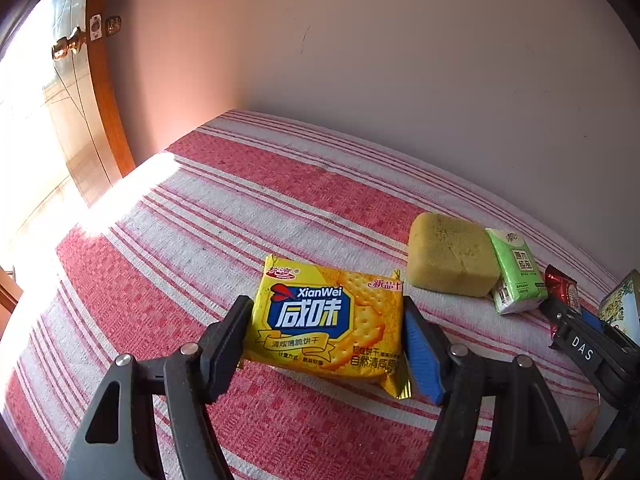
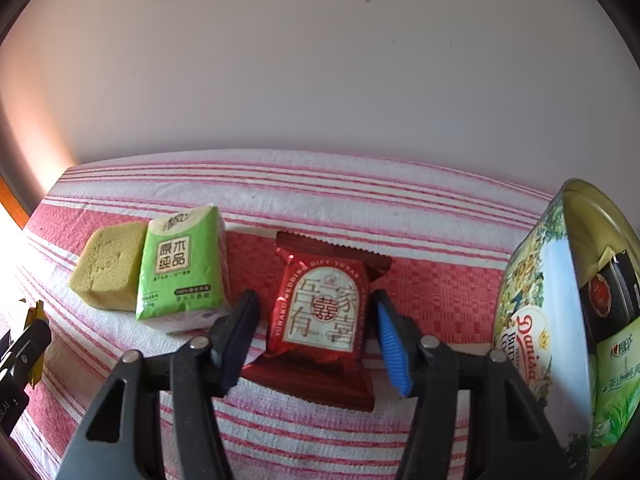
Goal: Organize objects
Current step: 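Grasp the yellow XianWei biscuit pack with the left tool while the right tool grasps the red mooncake pack, then carry the XianWei pack and red mooncake pack over the tin and release both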
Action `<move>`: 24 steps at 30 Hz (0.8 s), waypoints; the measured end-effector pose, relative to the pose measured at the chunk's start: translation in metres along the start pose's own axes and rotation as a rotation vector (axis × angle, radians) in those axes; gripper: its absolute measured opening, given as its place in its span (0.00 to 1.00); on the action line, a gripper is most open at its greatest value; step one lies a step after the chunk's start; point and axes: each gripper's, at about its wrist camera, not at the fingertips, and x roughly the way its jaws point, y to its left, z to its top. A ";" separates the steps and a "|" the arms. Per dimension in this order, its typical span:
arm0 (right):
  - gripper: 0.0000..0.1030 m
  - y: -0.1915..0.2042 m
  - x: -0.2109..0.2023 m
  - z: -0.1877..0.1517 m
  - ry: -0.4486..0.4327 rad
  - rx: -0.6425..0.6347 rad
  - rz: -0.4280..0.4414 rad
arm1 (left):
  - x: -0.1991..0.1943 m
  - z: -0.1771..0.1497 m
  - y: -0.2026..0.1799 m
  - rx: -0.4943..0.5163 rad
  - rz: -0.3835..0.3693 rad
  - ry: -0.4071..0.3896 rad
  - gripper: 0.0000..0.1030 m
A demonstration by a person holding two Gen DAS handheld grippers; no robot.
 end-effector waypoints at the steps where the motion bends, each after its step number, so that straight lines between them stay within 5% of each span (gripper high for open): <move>1: 0.41 -0.001 -0.002 -0.002 -0.005 0.000 0.010 | -0.001 -0.001 -0.001 0.006 0.005 -0.007 0.71; 5: 0.40 -0.010 -0.026 -0.012 -0.097 0.012 0.074 | -0.008 -0.003 -0.007 0.022 -0.005 -0.065 0.71; 11: 0.40 -0.005 -0.081 -0.039 -0.326 -0.093 0.034 | -0.039 -0.010 -0.019 0.046 -0.065 -0.197 0.71; 19: 0.40 -0.022 -0.123 -0.064 -0.435 -0.118 0.018 | -0.076 -0.029 -0.040 0.083 -0.097 -0.321 0.71; 24: 0.40 -0.031 -0.137 -0.080 -0.440 -0.130 0.007 | -0.084 -0.041 -0.047 0.102 -0.115 -0.322 0.71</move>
